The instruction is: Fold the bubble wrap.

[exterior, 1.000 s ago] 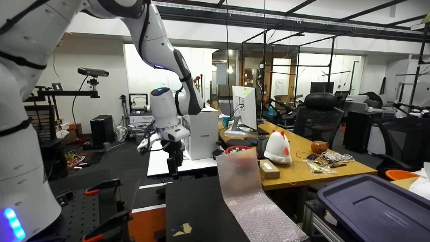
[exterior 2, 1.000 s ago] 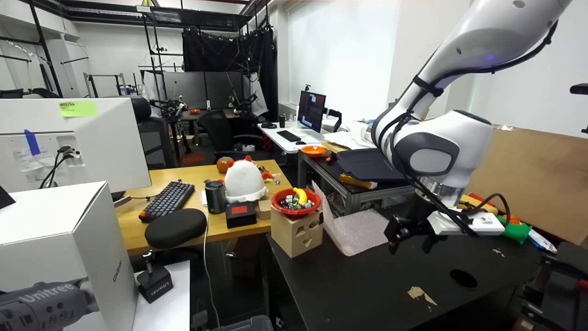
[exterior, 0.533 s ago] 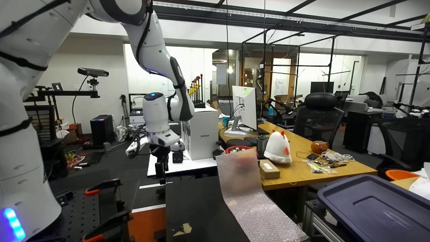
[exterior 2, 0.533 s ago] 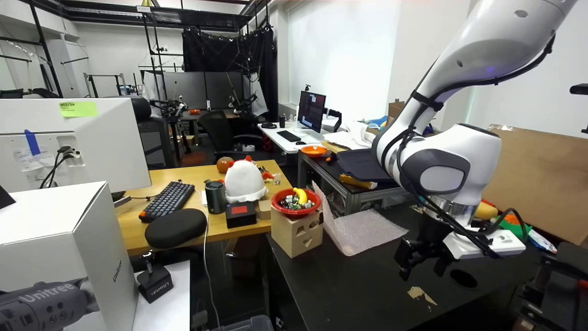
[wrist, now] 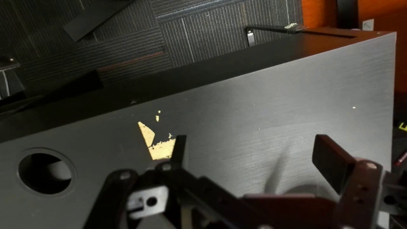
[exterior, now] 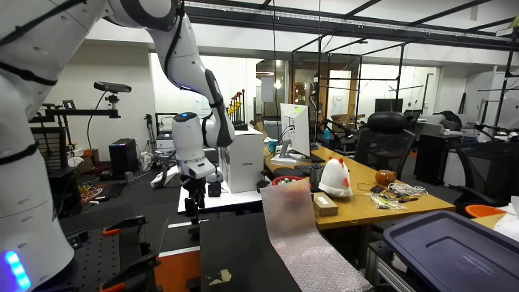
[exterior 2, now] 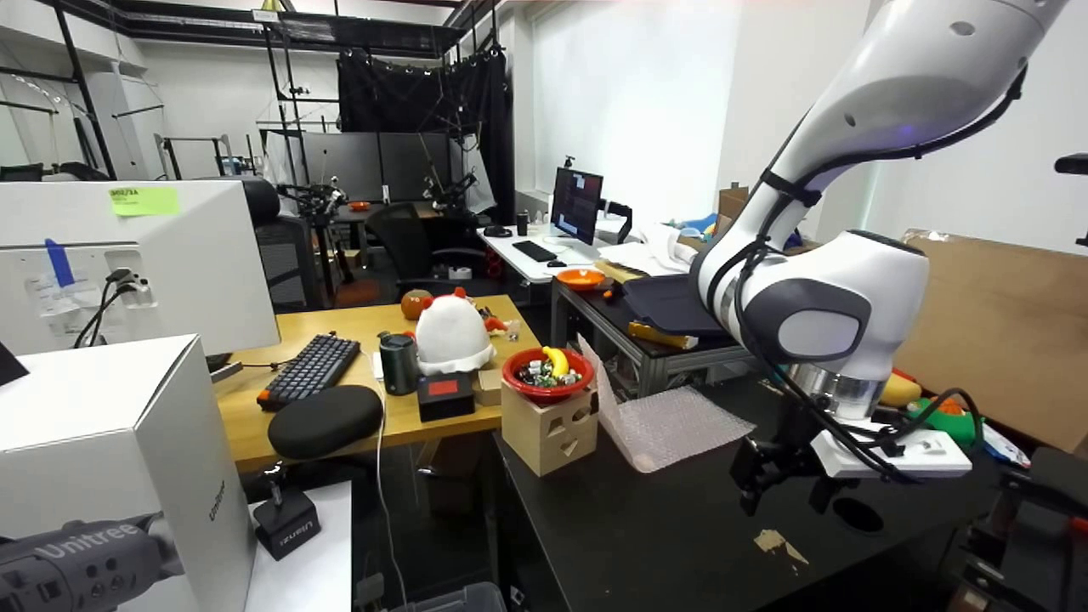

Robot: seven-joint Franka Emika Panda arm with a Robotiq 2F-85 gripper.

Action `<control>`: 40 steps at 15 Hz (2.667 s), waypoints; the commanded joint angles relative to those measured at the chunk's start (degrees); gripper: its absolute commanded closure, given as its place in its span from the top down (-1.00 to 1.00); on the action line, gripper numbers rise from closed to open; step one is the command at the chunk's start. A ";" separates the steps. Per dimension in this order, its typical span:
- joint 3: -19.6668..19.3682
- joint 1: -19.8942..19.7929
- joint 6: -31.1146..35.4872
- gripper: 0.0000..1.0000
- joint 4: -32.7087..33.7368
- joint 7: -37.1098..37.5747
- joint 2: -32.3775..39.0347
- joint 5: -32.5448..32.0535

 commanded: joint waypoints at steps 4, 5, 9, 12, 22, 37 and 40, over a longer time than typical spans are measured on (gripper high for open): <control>-8.70 1.78 0.00 1.00 -0.13 6.54 -6.29 3.99; -9.47 1.11 0.00 1.00 0.33 6.77 -6.39 5.98; -10.11 -0.24 0.00 1.00 4.06 15.40 -5.77 6.69; -12.75 2.71 0.00 1.00 6.03 27.86 -5.02 2.83; -10.73 1.55 0.00 1.00 6.66 55.99 -4.12 6.33; 6.89 -24.41 0.00 1.00 10.85 81.10 -6.16 5.86; 11.20 -28.19 0.00 1.00 13.47 81.32 -5.76 5.77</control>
